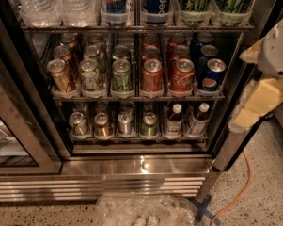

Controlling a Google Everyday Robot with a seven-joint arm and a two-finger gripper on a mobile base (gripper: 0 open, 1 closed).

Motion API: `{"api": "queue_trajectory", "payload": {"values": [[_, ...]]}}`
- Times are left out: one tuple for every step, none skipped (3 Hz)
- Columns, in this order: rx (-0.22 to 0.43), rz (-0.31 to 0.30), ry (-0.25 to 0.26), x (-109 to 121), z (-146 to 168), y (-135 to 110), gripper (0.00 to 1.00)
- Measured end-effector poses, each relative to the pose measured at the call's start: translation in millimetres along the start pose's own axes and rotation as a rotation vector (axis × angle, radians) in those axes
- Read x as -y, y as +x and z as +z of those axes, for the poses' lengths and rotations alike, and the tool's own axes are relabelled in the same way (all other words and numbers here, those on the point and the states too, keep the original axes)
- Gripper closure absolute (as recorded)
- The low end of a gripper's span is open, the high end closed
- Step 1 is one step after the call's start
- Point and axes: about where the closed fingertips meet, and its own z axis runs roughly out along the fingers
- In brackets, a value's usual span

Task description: Pick orange can from bottom shelf of fridge

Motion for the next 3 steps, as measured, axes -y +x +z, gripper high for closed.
{"api": "queue_trajectory", "payload": {"values": [[0.143,0.174,-0.052,-41.5,40.8,-8.5,0.00],[0.275,0.308,-0.097,-82.0,79.3,-26.3,0.00],[0.336,0.370,-0.093,-83.7,89.7,-36.1,0.00]]}}
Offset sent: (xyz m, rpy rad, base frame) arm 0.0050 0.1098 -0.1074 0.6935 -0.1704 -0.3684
